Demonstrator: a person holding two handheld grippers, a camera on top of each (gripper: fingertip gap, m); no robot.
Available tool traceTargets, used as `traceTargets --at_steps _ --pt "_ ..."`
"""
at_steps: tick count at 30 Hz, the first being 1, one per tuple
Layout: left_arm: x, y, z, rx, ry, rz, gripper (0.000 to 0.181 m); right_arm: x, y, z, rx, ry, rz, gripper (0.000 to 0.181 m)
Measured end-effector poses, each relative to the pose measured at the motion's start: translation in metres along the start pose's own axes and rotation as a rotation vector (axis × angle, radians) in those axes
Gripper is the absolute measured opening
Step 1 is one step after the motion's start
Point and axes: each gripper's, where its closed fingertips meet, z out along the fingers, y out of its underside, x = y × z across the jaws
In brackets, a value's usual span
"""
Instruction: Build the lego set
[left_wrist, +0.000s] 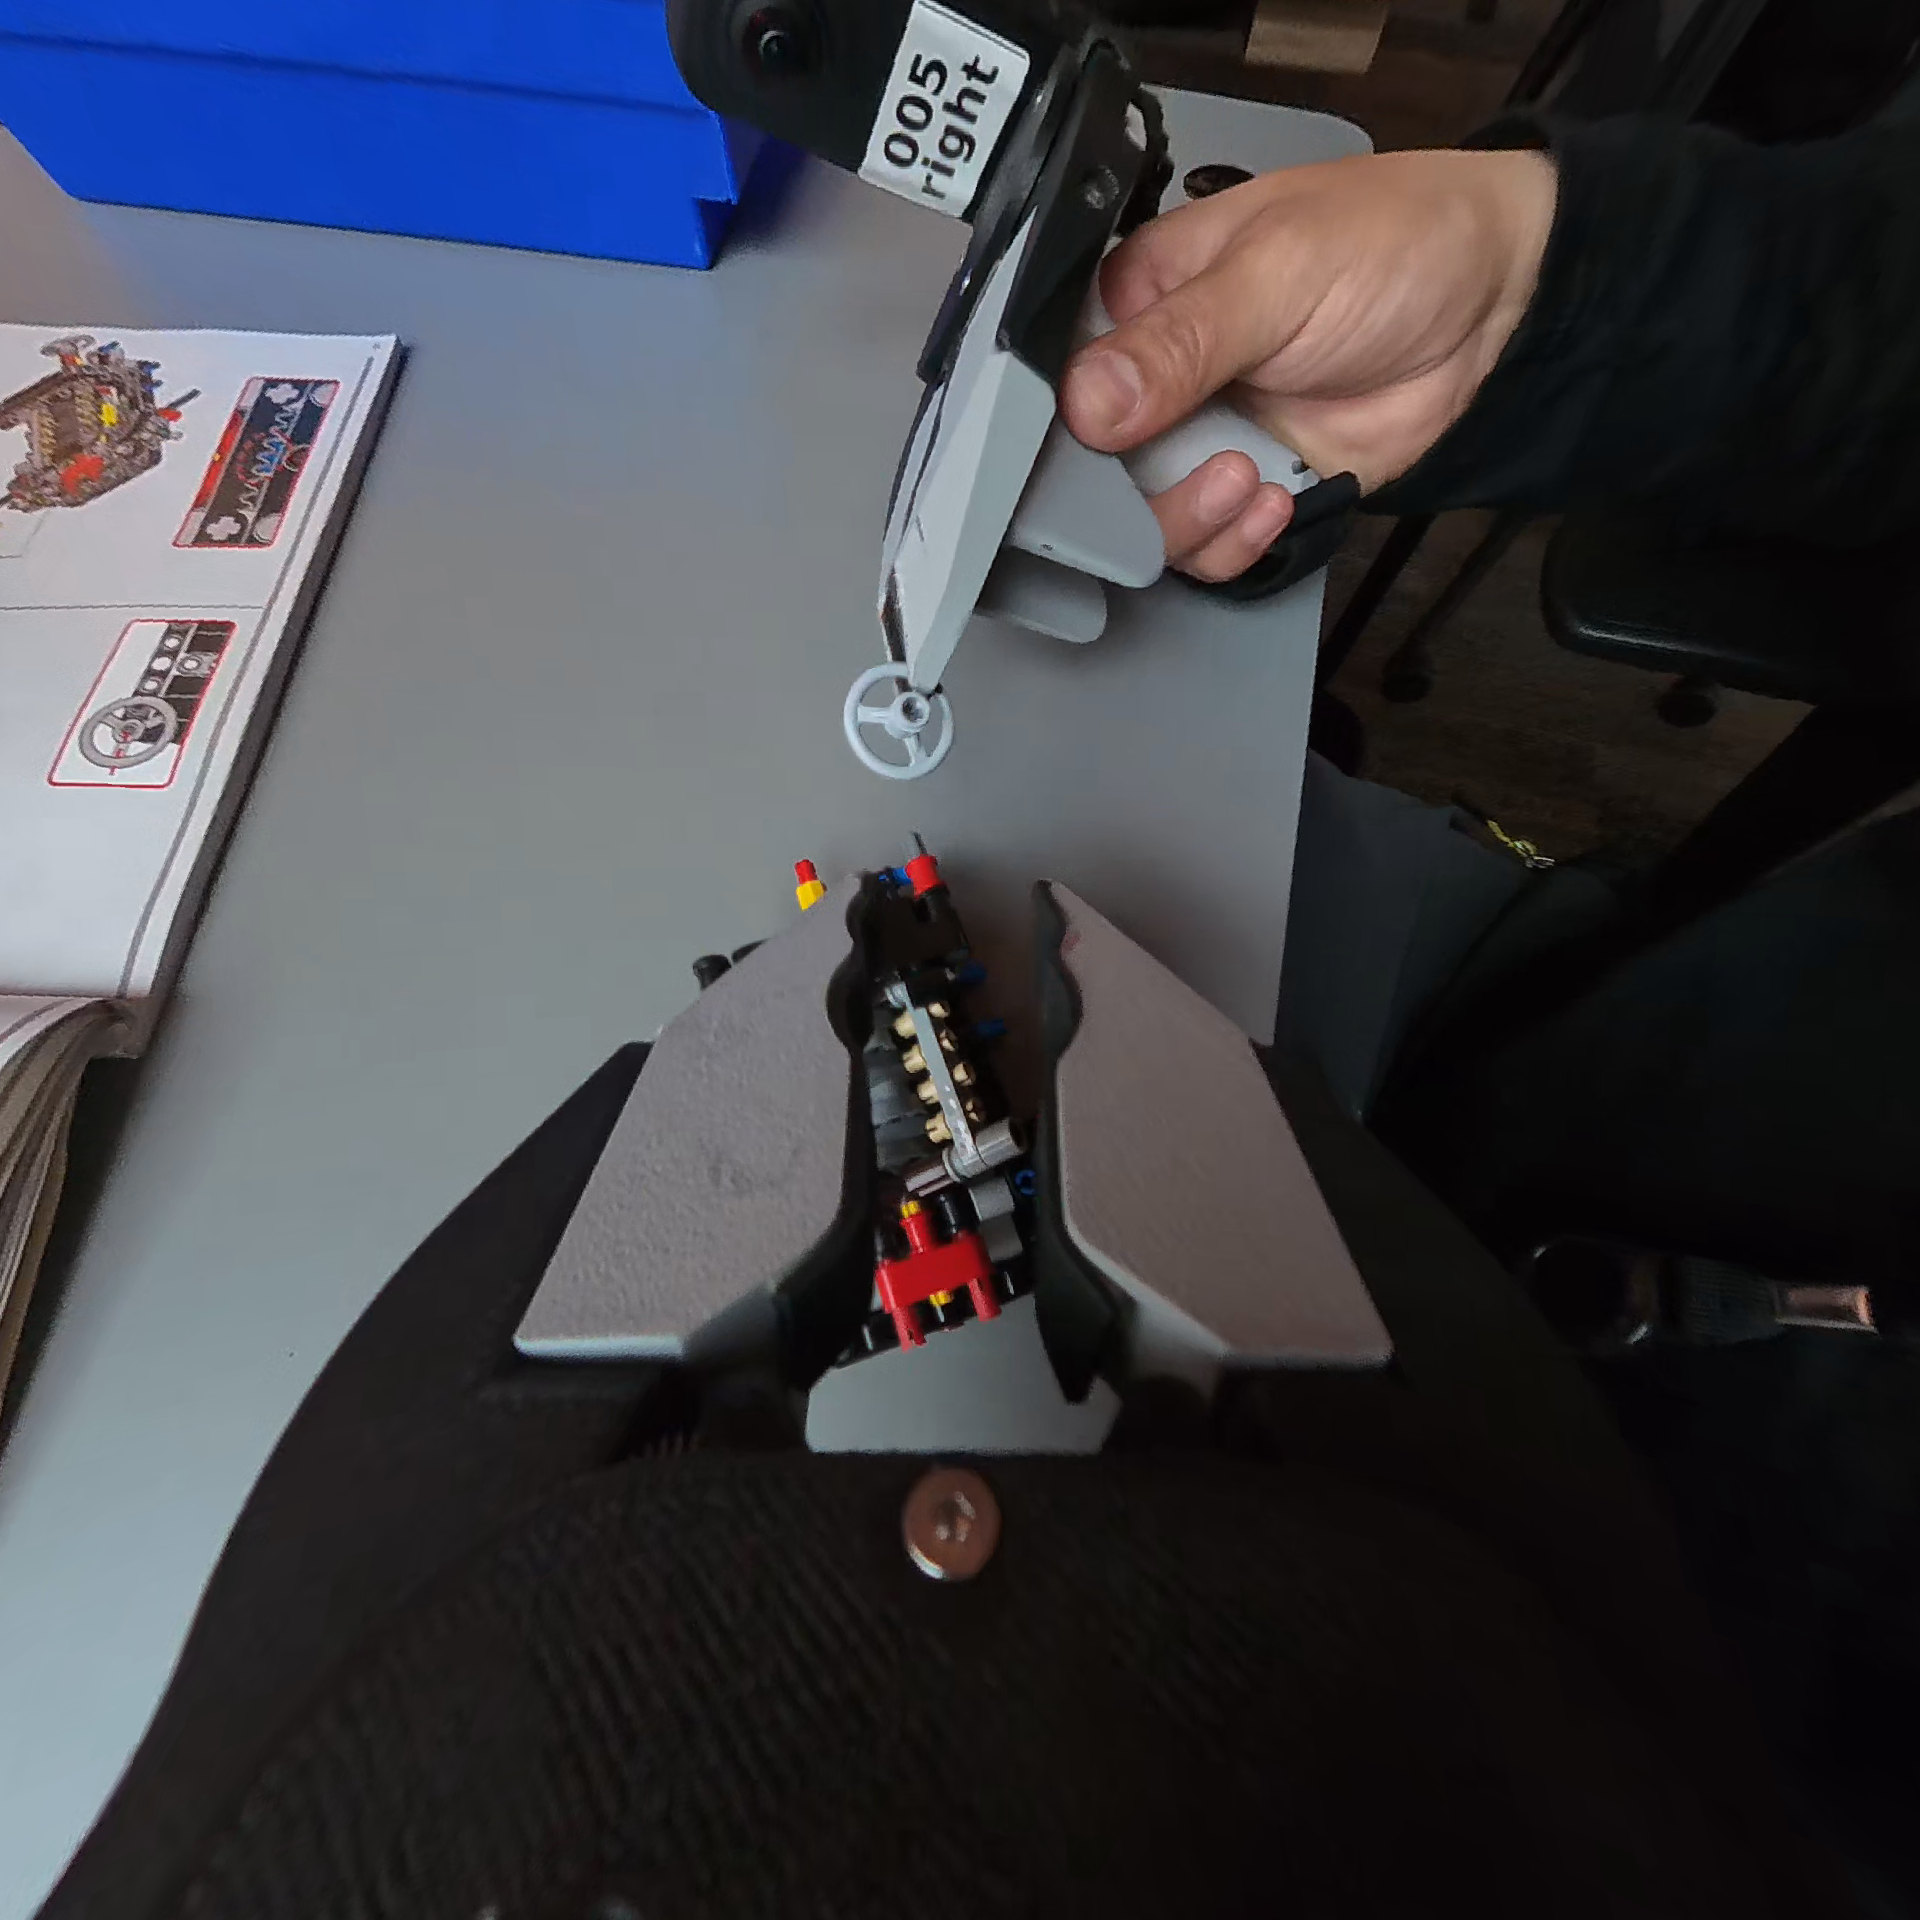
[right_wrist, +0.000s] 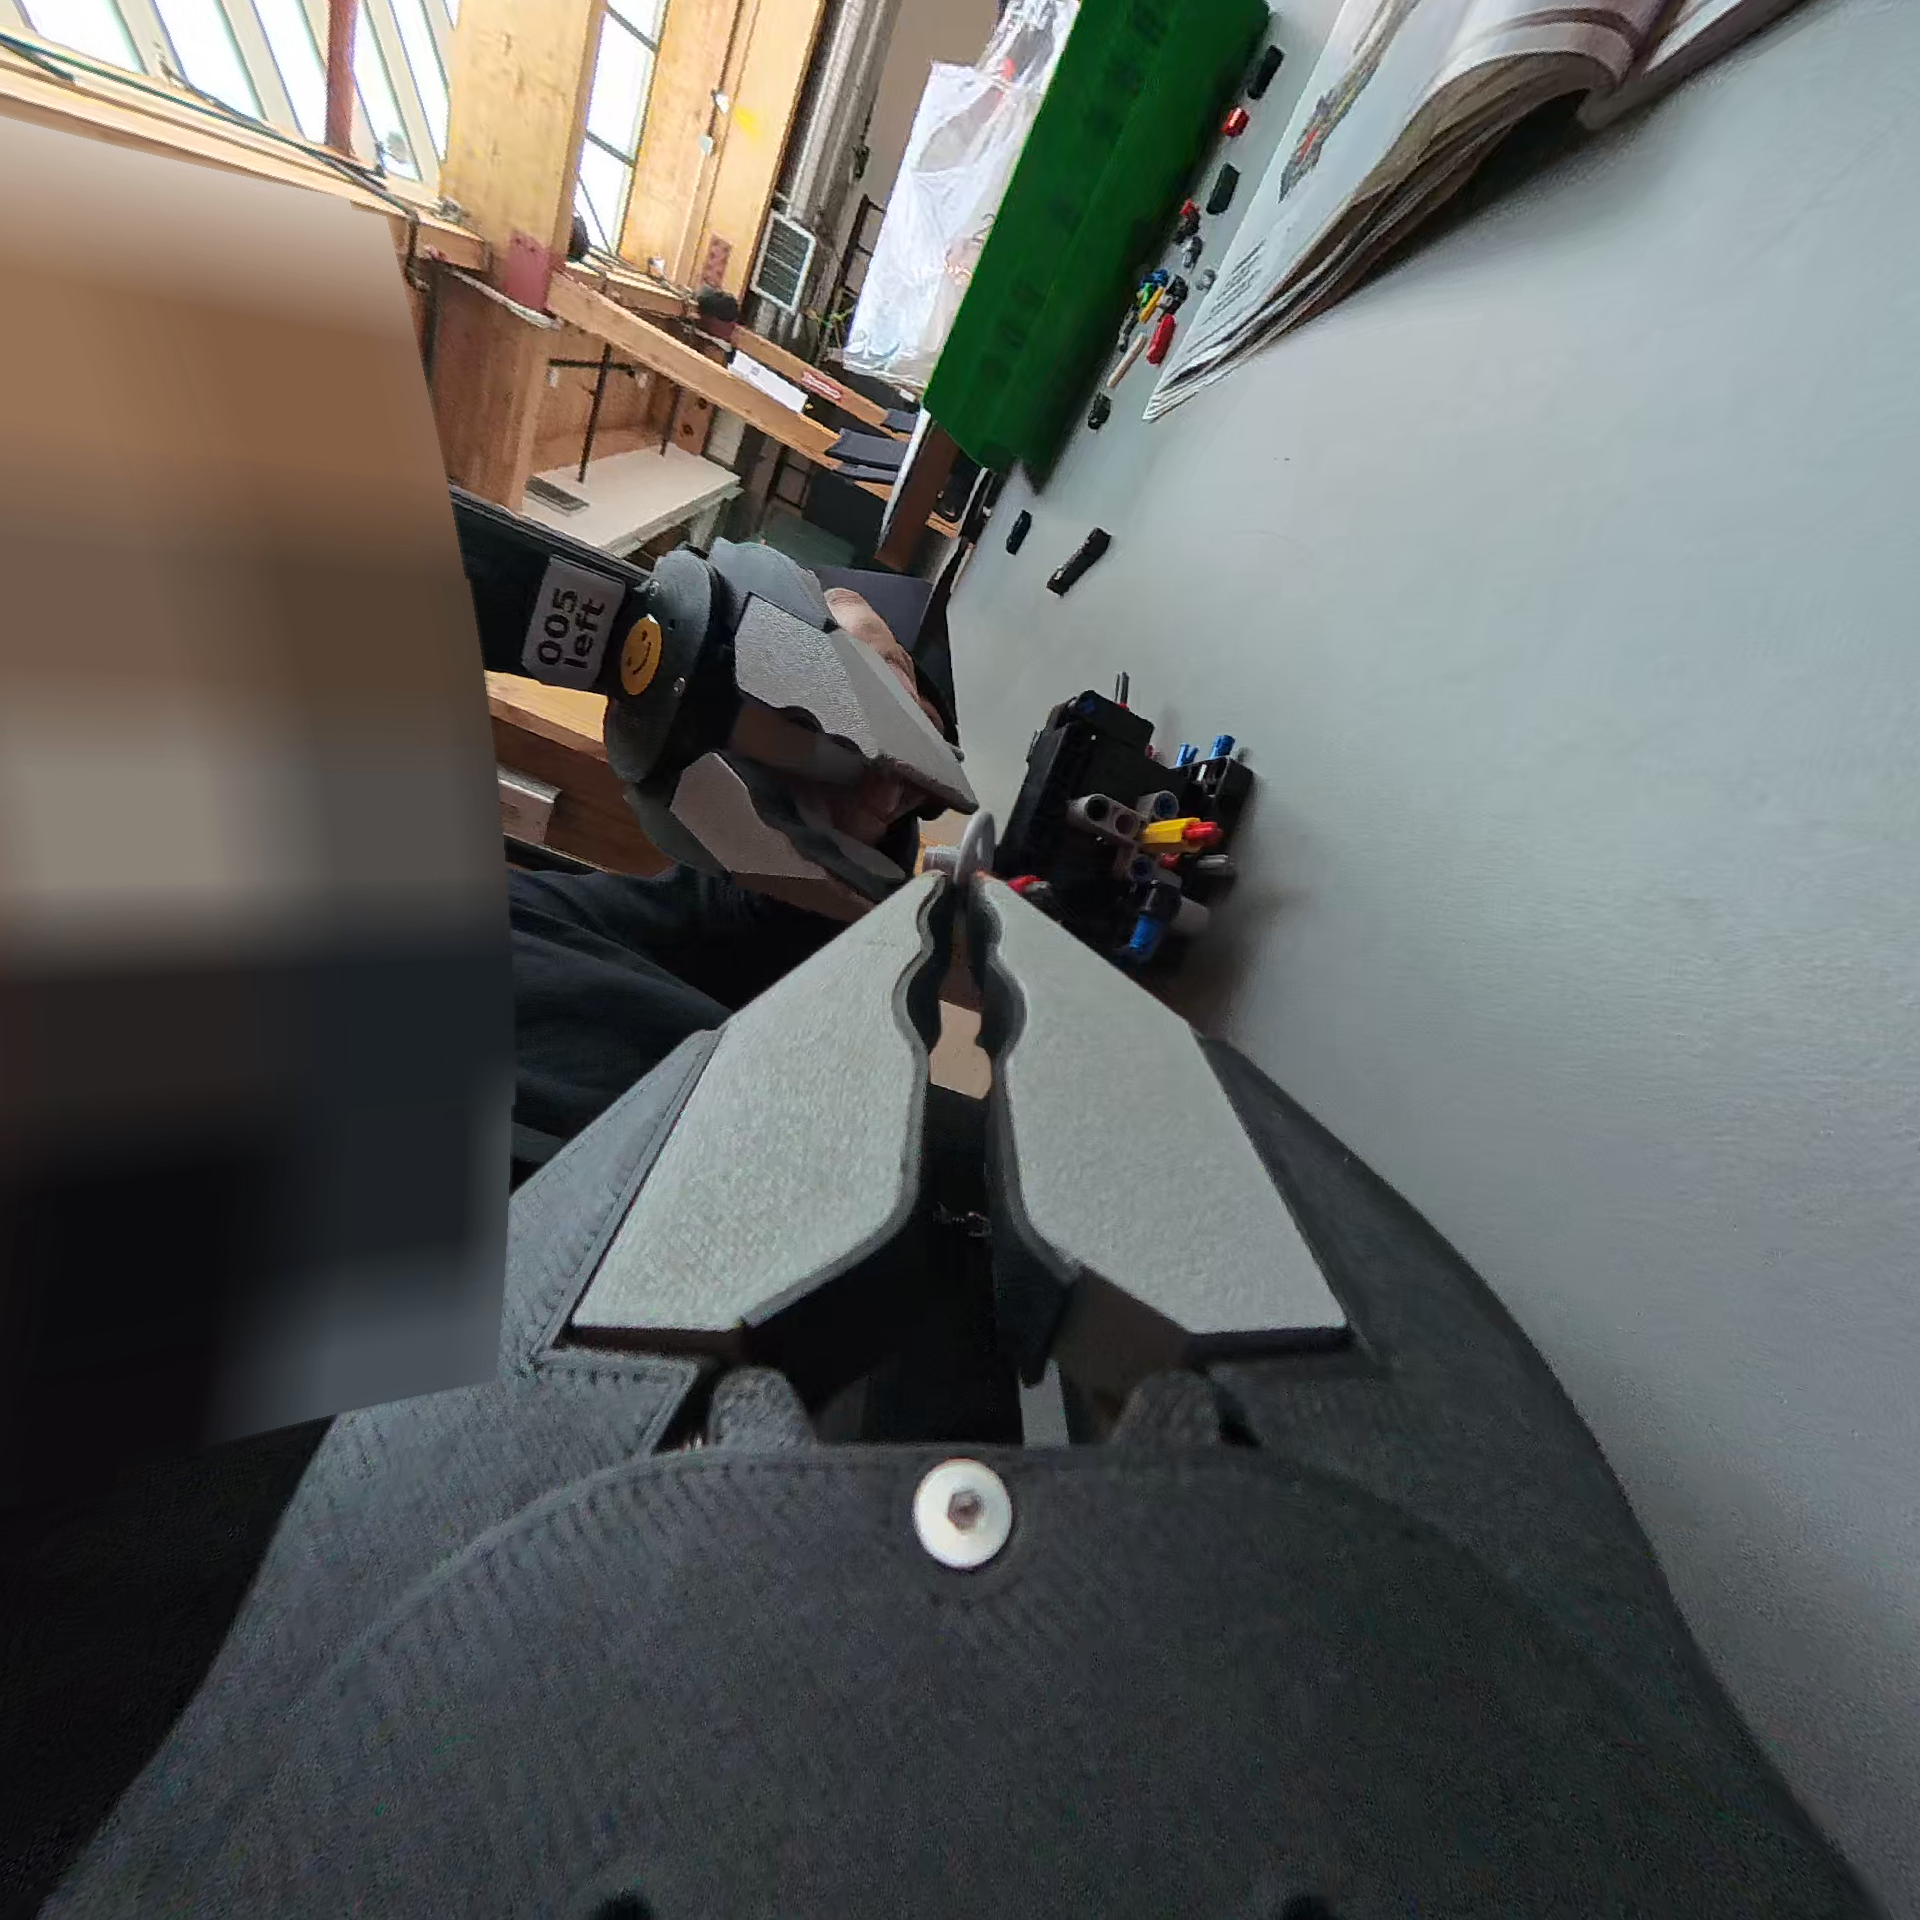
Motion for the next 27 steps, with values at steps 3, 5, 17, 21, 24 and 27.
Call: traceTargets --at_steps 3,5,17,21,24,27 --pt "-0.003 -0.009 0.002 0.008 -0.016 0.016 0.025 -0.009 -0.004 0.001 0.024 -0.044 0.001 0.0" --pt "-0.008 -0.014 0.005 0.009 -0.038 0.024 0.025 -0.012 -0.004 0.003 0.034 -0.046 -0.015 0.0" --pt "-0.003 -0.03 0.017 0.023 -0.033 0.107 0.023 -0.031 -0.01 0.001 0.147 -0.12 -0.094 0.0" --pt "-0.003 -0.036 0.012 0.07 0.018 0.055 0.015 -0.032 -0.009 0.001 0.179 -0.109 -0.15 0.0" --pt "-0.005 -0.038 0.008 0.082 0.048 0.024 0.012 -0.034 -0.011 0.002 0.205 -0.093 -0.201 0.0" --pt "-0.005 -0.039 0.007 0.081 0.062 0.028 0.009 -0.035 -0.011 0.002 0.21 -0.077 -0.225 0.0"
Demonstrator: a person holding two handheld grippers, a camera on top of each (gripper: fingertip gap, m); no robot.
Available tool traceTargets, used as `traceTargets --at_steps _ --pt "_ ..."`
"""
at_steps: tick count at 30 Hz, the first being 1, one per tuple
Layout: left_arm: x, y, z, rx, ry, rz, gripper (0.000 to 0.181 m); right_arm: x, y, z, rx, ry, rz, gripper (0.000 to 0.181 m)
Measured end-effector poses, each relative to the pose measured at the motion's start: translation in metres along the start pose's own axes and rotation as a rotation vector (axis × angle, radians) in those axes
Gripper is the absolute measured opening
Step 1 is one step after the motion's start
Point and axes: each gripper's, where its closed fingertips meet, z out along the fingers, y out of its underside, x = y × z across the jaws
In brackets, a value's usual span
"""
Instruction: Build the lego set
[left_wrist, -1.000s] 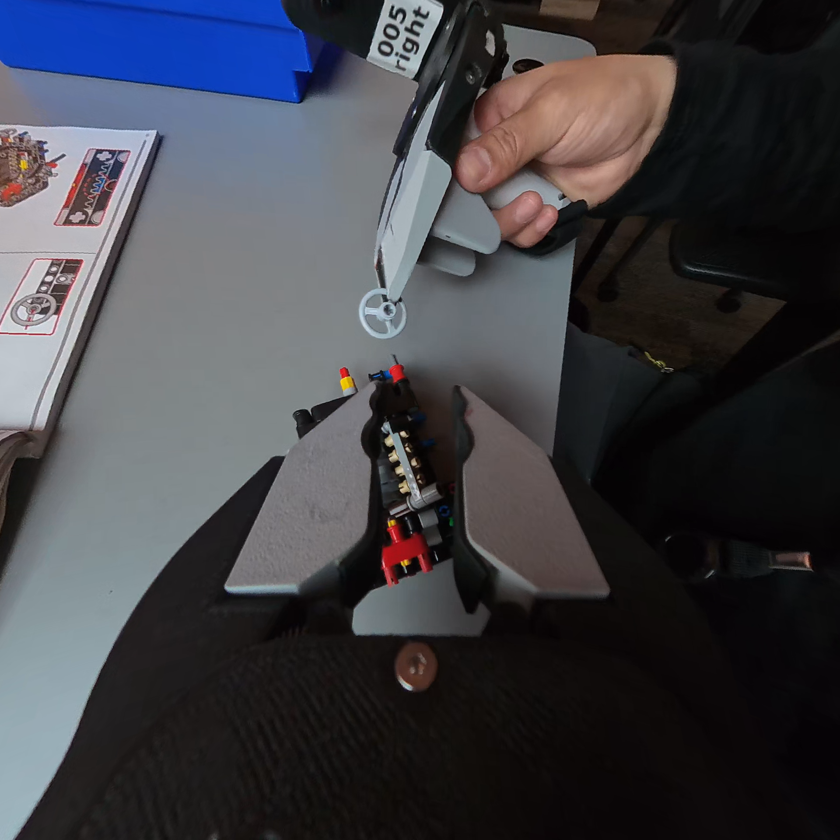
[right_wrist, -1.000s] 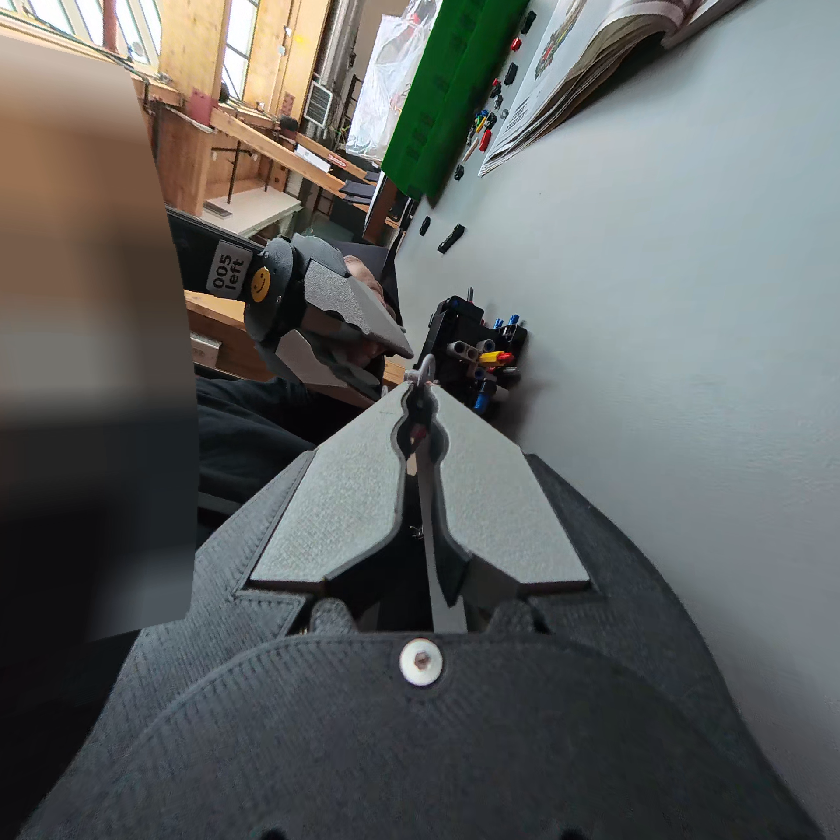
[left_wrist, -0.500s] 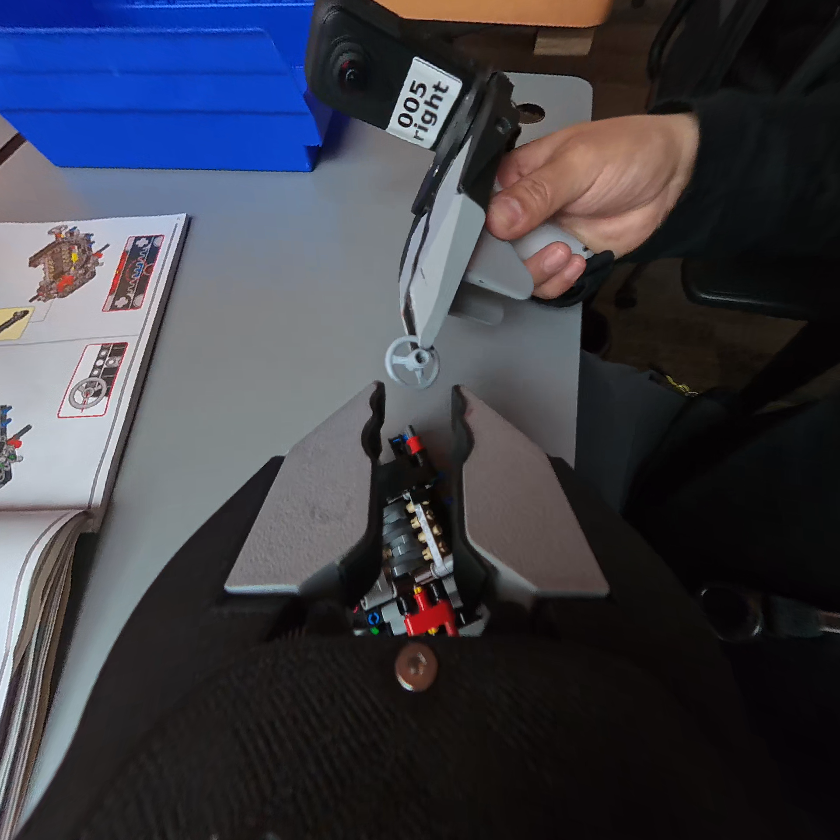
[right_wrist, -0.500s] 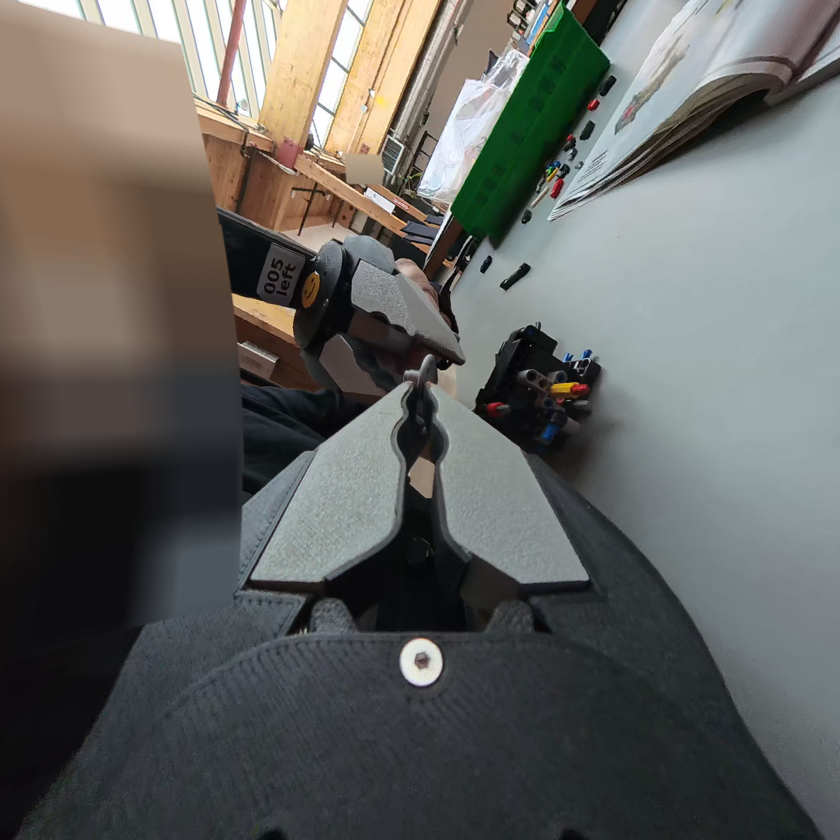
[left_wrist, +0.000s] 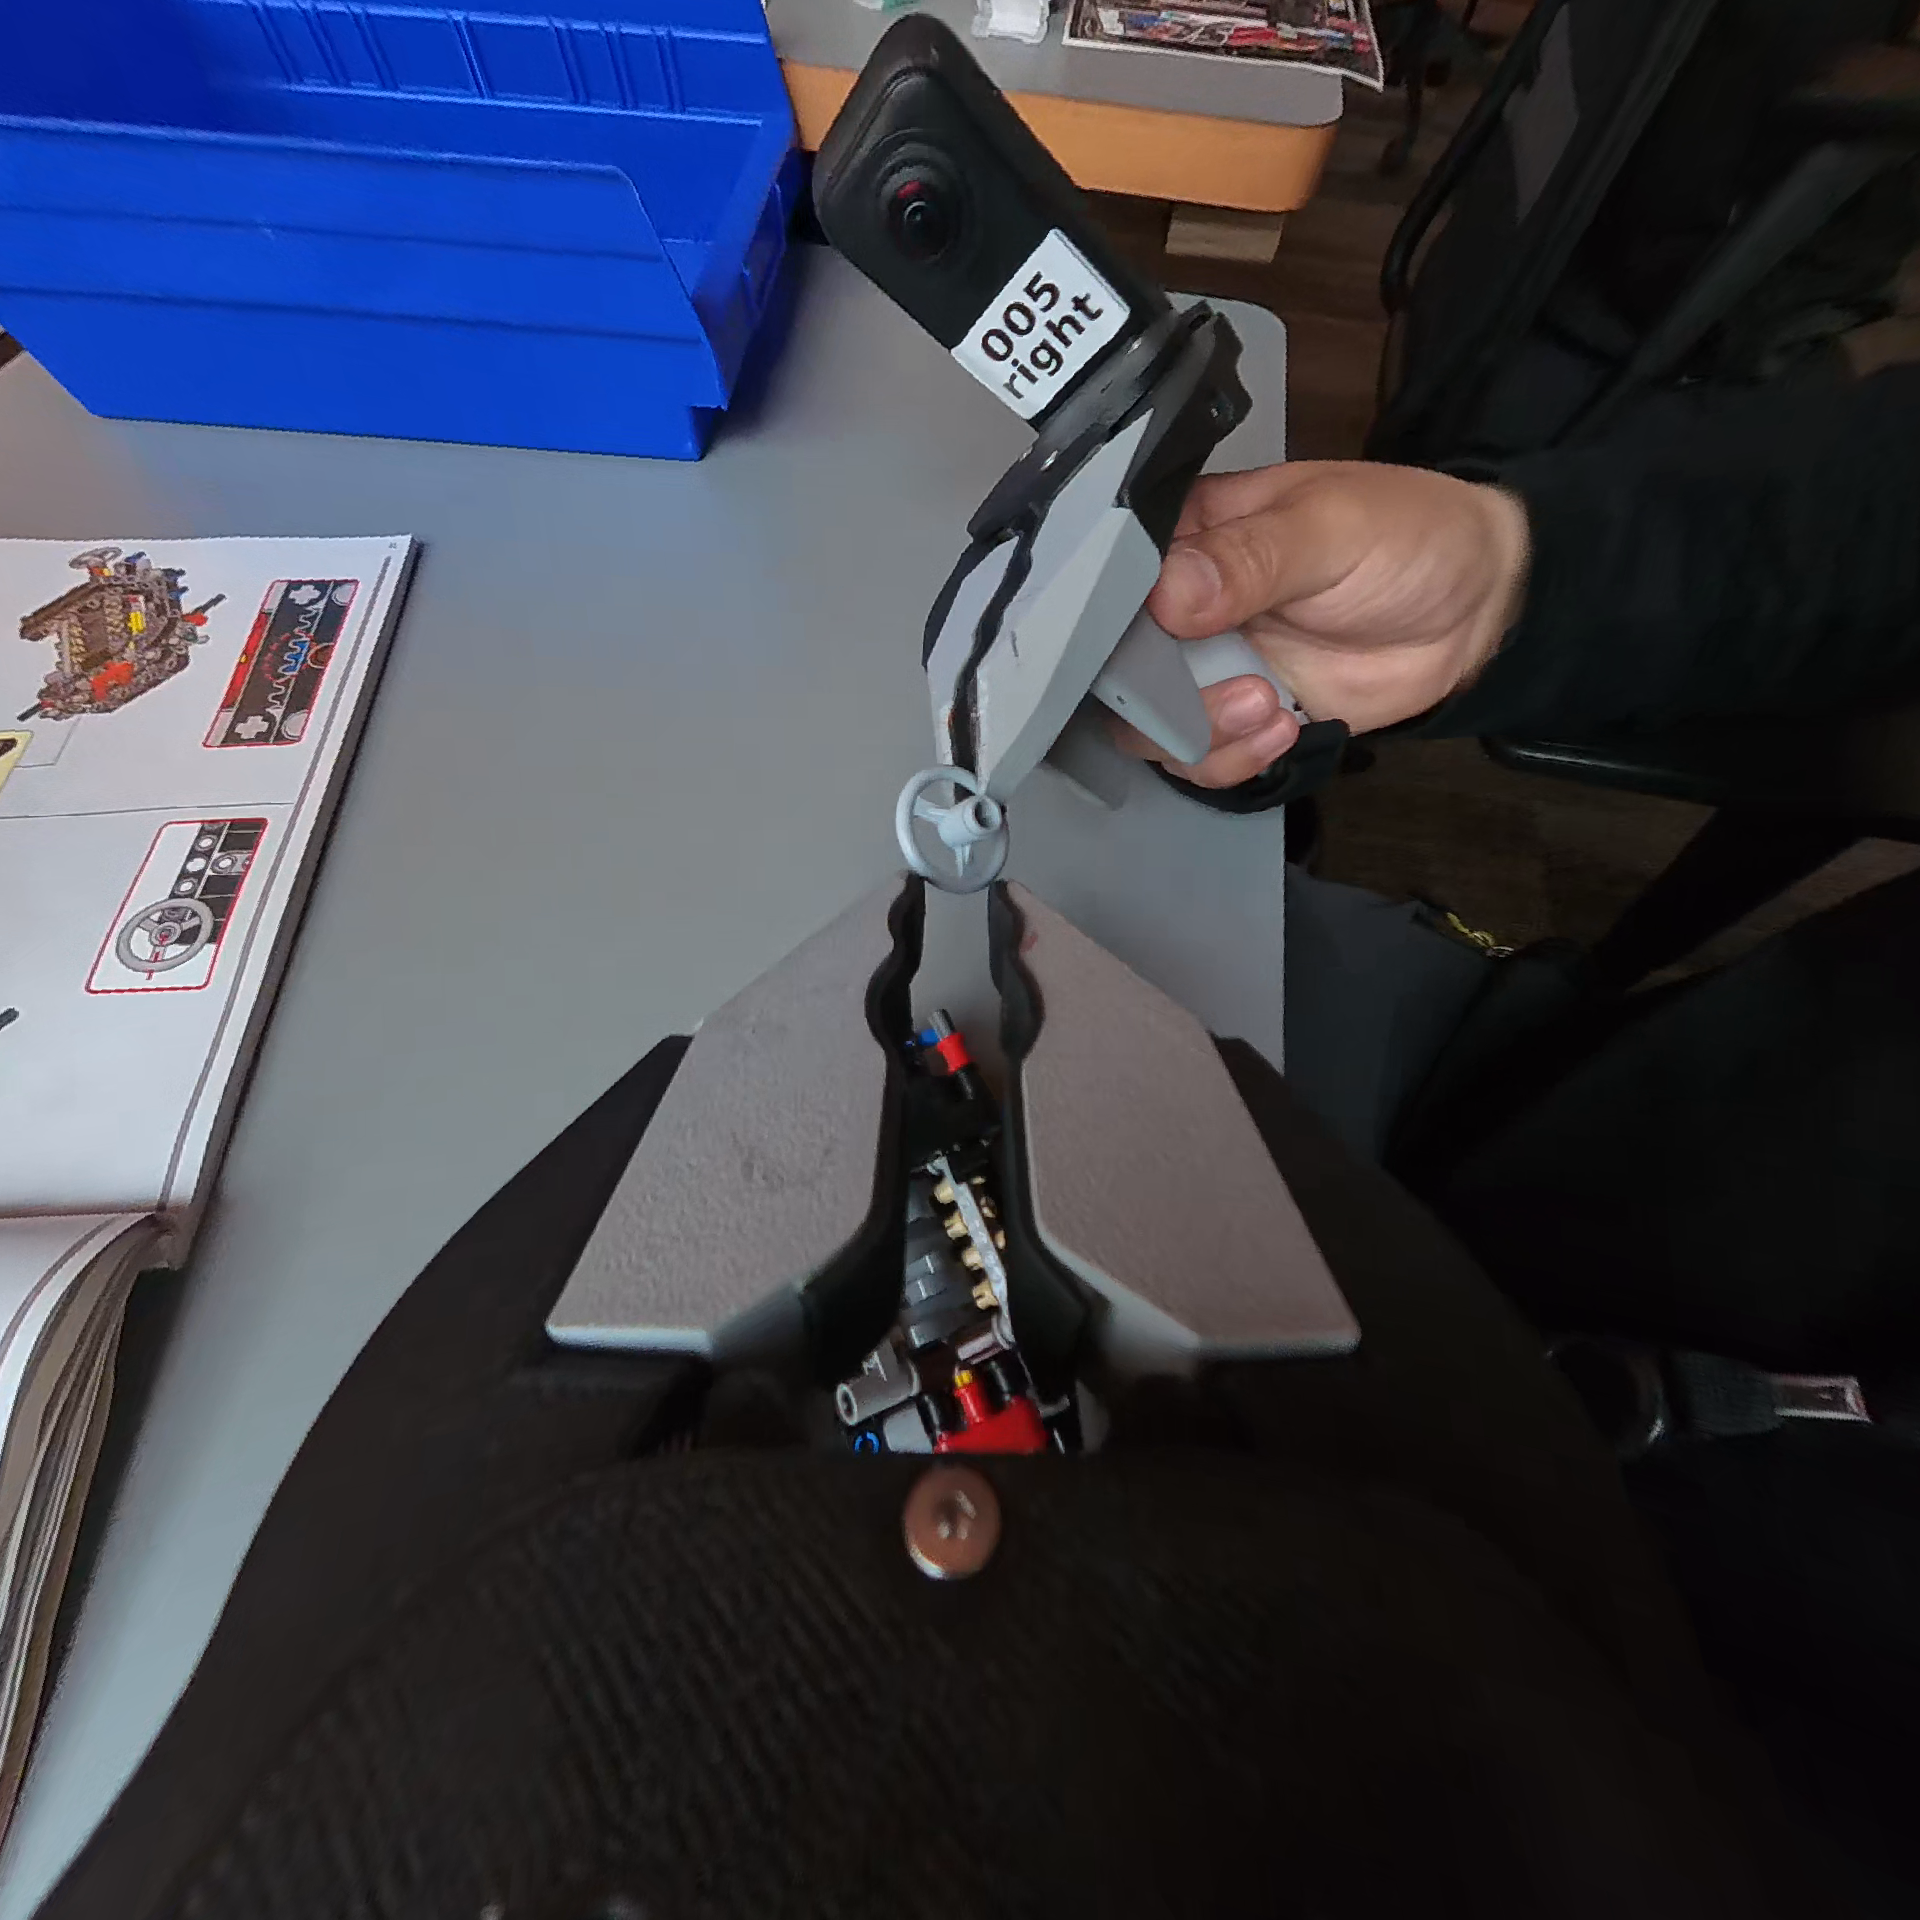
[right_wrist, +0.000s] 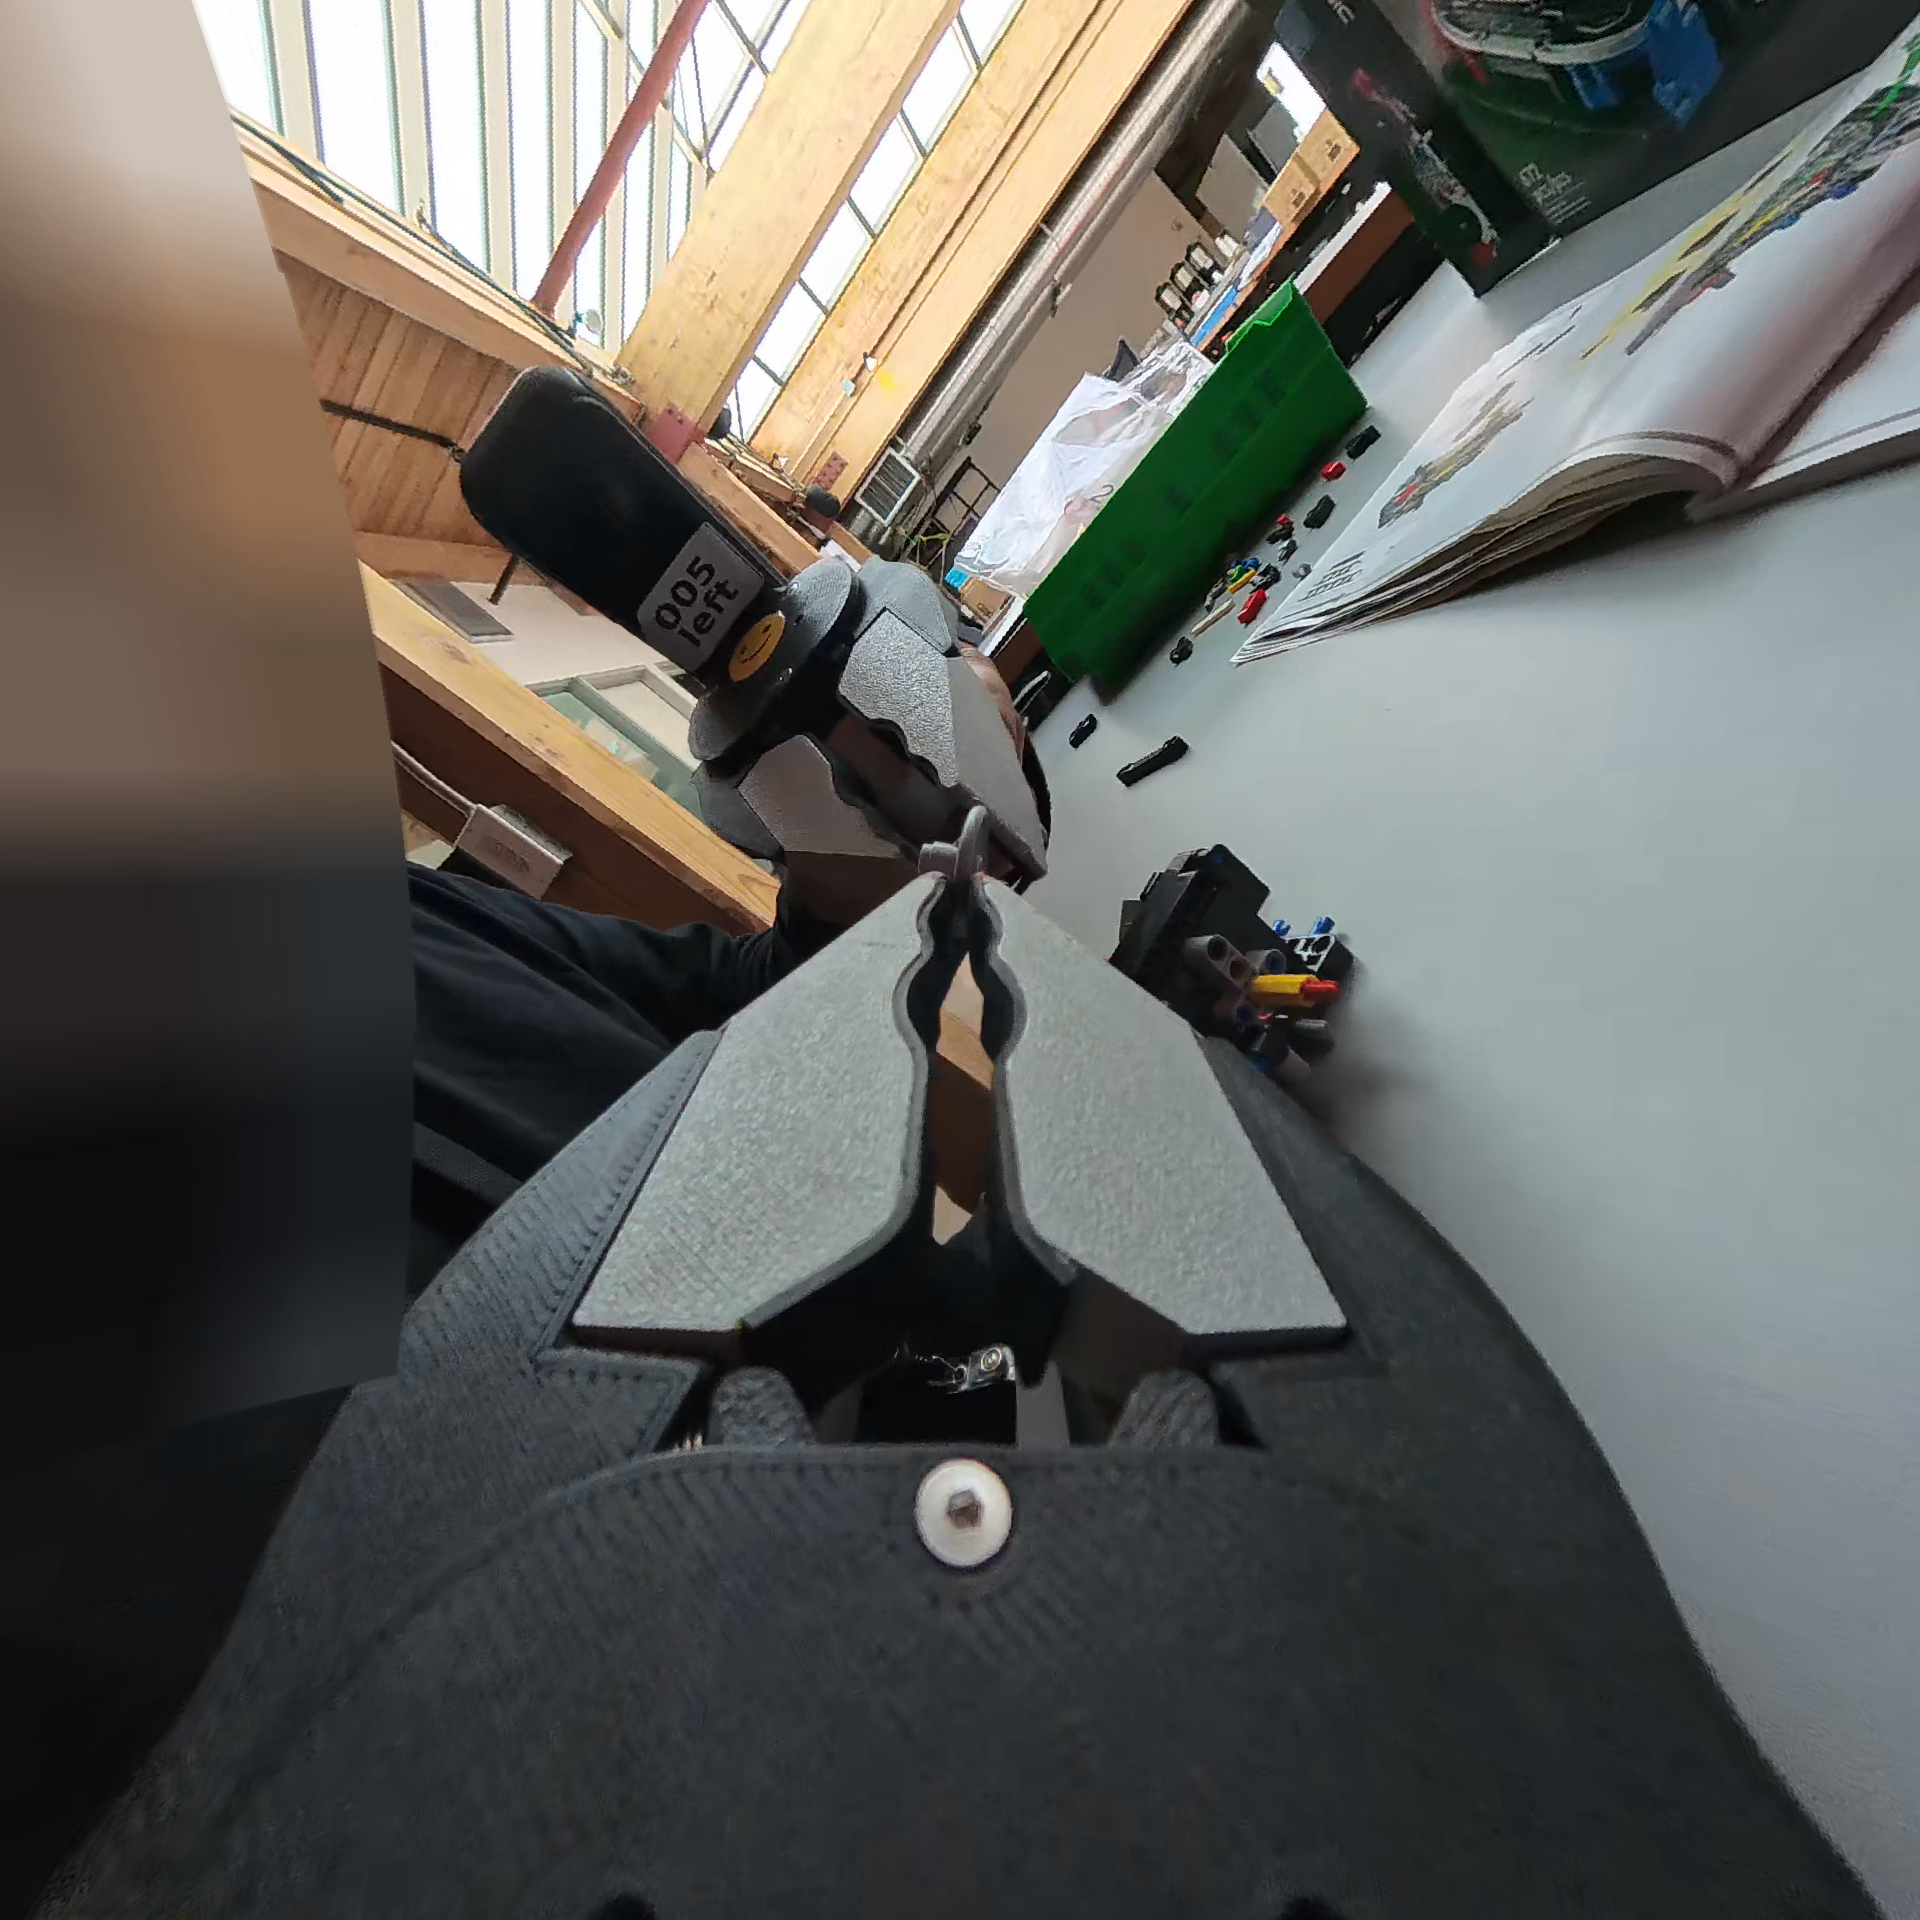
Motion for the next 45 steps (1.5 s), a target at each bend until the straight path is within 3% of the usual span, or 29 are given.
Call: traceTargets --at_steps 9,15,18,27,33,39,45 --pt "-0.004 0.0 -0.006 0.022 0.083 -0.032 0.012 0.001 0.003 0.001 -0.033 0.069 -0.125 0.0" --pt "0.006 -0.005 -0.009 0.034 0.352 -0.177 0.007 -0.003 0.006 0.003 -0.041 0.073 -0.195 0.0" --pt "0.007 -0.007 -0.01 0.055 0.399 -0.236 0.002 -0.005 0.006 0.003 -0.037 0.07 -0.212 0.0" --pt "0.015 0.001 -0.008 -0.055 0.491 -0.251 0.0 -0.003 0.004 -0.004 -0.138 0.141 -0.302 0.001" --pt "0.016 0.007 -0.006 -0.147 0.564 -0.212 0.0 0.0 0.011 -0.002 -0.288 0.208 -0.422 0.001" --pt "0.018 0.008 -0.003 -0.171 0.61 -0.182 0.0 0.004 0.017 0.0 -0.331 0.207 -0.404 0.006" --pt "0.014 0.013 -0.001 -0.18 0.589 -0.15 0.0 0.008 0.019 0.001 -0.309 0.222 -0.409 0.0"
